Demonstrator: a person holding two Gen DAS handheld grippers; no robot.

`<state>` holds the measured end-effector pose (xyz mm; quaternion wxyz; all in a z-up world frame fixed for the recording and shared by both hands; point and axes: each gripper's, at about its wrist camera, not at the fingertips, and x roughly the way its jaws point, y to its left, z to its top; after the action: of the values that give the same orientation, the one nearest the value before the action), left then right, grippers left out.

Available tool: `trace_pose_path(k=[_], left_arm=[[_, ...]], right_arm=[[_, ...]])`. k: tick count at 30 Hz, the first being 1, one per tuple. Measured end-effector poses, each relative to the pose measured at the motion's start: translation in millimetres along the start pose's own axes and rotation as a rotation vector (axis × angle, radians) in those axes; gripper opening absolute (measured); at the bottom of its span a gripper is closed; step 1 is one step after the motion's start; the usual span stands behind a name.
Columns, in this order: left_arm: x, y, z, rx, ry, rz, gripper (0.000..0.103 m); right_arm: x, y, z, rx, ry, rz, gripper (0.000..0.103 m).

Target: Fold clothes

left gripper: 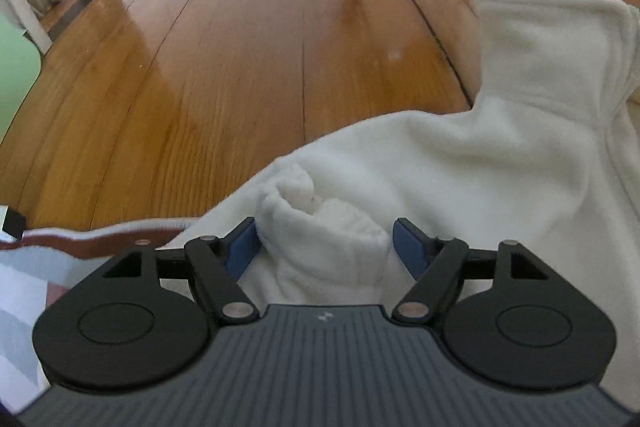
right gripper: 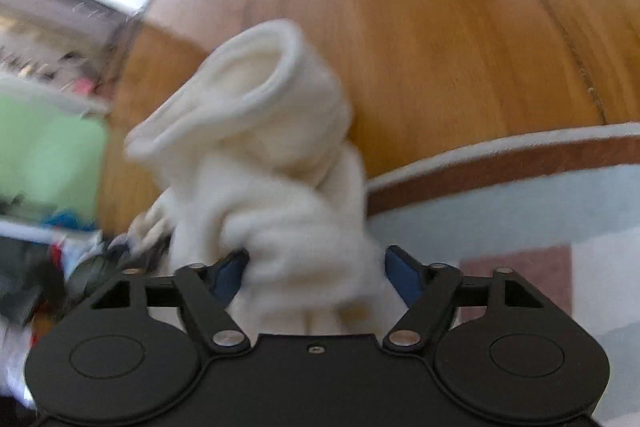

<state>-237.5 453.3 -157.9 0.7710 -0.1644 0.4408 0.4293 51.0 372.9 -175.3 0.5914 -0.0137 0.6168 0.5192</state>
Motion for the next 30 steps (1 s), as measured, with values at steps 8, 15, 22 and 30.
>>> trace_pose_path(k=[8,15,22,30], left_arm=[[-16.7,-6.8,1.7,0.033,-0.026,0.067,0.027],[-79.7,6.1,79.7,-0.114,-0.429,0.284,0.027],[-75.7,6.3,91.2,-0.238,-0.321,0.061,0.049],[-61.8,-44.3,-34.9,-0.387,0.021,-0.268,0.056]], right_arm=[[-104.1,96.7,27.6,-0.379,-0.360,-0.227,0.010],[-182.0,160.1,67.8,-0.668,-0.797,-0.484,0.012],[-145.2,89.2,82.6,-0.473,-0.757,-0.678,0.074],[-136.3,-7.8,-53.4,-0.349,-0.457,-0.397,0.074]])
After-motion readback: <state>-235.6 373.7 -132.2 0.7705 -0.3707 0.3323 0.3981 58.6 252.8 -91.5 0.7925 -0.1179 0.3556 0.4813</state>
